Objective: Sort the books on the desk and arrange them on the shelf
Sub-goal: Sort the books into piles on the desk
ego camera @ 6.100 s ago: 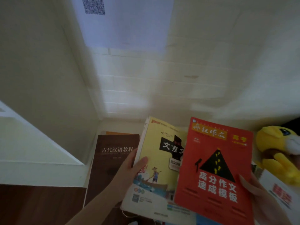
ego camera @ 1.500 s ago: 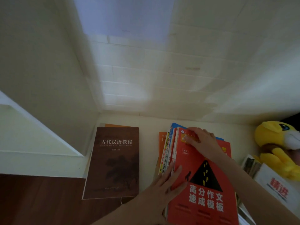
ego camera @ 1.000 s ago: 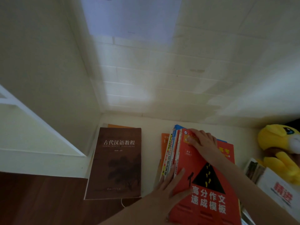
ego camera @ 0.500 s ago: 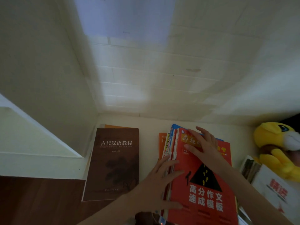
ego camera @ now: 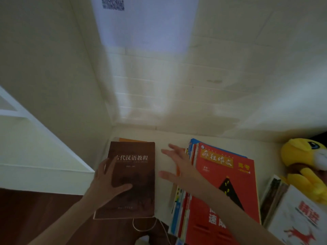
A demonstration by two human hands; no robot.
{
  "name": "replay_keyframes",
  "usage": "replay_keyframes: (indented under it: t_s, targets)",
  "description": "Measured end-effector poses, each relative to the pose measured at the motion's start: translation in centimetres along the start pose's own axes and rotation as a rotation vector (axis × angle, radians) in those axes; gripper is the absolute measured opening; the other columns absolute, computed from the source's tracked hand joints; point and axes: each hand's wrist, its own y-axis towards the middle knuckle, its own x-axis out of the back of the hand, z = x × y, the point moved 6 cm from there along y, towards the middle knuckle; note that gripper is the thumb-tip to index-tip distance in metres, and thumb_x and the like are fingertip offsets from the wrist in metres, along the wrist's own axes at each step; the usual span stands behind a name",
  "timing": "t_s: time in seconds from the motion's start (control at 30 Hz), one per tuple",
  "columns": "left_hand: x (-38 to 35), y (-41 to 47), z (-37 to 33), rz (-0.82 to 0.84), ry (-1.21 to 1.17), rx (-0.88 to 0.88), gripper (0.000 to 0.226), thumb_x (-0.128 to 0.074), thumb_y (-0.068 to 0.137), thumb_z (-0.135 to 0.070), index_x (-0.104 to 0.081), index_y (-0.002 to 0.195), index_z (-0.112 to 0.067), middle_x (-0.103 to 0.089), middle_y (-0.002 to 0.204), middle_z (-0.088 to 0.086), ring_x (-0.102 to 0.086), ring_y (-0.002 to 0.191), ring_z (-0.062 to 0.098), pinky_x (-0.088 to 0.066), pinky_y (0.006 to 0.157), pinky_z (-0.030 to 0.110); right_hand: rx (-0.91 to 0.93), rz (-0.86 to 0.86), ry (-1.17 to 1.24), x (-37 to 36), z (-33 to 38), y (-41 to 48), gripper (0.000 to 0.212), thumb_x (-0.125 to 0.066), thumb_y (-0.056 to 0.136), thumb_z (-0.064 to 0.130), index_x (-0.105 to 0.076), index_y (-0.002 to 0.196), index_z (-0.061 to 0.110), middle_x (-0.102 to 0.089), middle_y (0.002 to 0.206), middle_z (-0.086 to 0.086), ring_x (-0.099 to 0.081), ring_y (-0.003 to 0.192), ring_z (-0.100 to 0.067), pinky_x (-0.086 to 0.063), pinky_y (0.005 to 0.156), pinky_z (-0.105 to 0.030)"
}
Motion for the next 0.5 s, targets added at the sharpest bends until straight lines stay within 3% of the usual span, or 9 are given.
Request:
replay_keyframes:
  t_s: [0.13, 0.27, 0.33, 0.43, 0.5]
  targets:
    - [-0.3, 0.2, 2.5, -0.018, -0.096, 0.181, 0.118, -0.084, 0.060, -0.046, -0.015, 0.151, -0.018, -0.019, 0.150, 0.015, -0.034, 0.135, 0.035, -0.034, 0.110, 0.048, -0.176, 0.135, 0.064, -6.4, 0.3, 3.2, 0.112, -0.074, 0.076, 0.053, 0.002, 0.154, 0.028, 0.010, 0.160, 0.006, -0.002, 0.148, -0.020, -0.016, 0.121, -0.041]
    - [-0.7, 1.0, 3.1, 0.061, -0.134, 0.214, 0.121, -0.083, 0.058, -0.053, -0.013, 0.152, -0.021, -0.034, 0.144, 0.015, -0.044, 0.128, 0.033, -0.040, 0.105, 0.047, -0.495, 0.213, 0.180, -10.6, -2.7, 4.9, 0.140, -0.083, 0.068, 0.049, 0.032, 0.146, 0.026, 0.022, 0.159, -0.008, 0.007, 0.148, -0.033, -0.009, 0.121, -0.051]
    - [-0.7, 0.9, 3.3, 0.075, -0.147, 0.232, 0.125, -0.084, 0.055, -0.058, -0.013, 0.151, -0.021, -0.037, 0.144, 0.014, -0.044, 0.128, 0.031, -0.040, 0.105, 0.045, -0.583, 0.167, 0.212, -11.4, -4.0, 5.2, 0.144, -0.086, 0.068, 0.040, 0.036, 0.143, 0.025, 0.019, 0.159, -0.013, 0.003, 0.148, -0.036, -0.010, 0.120, -0.051]
    - [-0.6, 1.0, 3.3, 0.069, -0.229, 0.252, 0.130, -0.085, 0.050, -0.058, -0.014, 0.151, -0.018, -0.046, 0.141, 0.009, -0.049, 0.125, 0.027, -0.043, 0.102, 0.043, -0.647, 0.086, 0.229, -12.0, -4.8, 5.5, 0.144, -0.087, 0.067, 0.033, 0.034, 0.145, 0.025, 0.000, 0.159, -0.014, -0.009, 0.146, -0.038, -0.017, 0.119, -0.050]
    - [-0.5, 1.0, 3.2, 0.052, -0.316, 0.287, 0.117, -0.086, 0.056, -0.051, -0.023, 0.148, -0.017, -0.053, 0.133, 0.003, -0.054, 0.117, 0.023, -0.046, 0.097, 0.036, -0.670, 0.055, 0.259, -12.3, -4.9, 5.6, 0.141, -0.087, 0.068, 0.027, 0.030, 0.147, 0.023, -0.003, 0.159, -0.014, -0.009, 0.146, -0.037, -0.017, 0.119, -0.050]
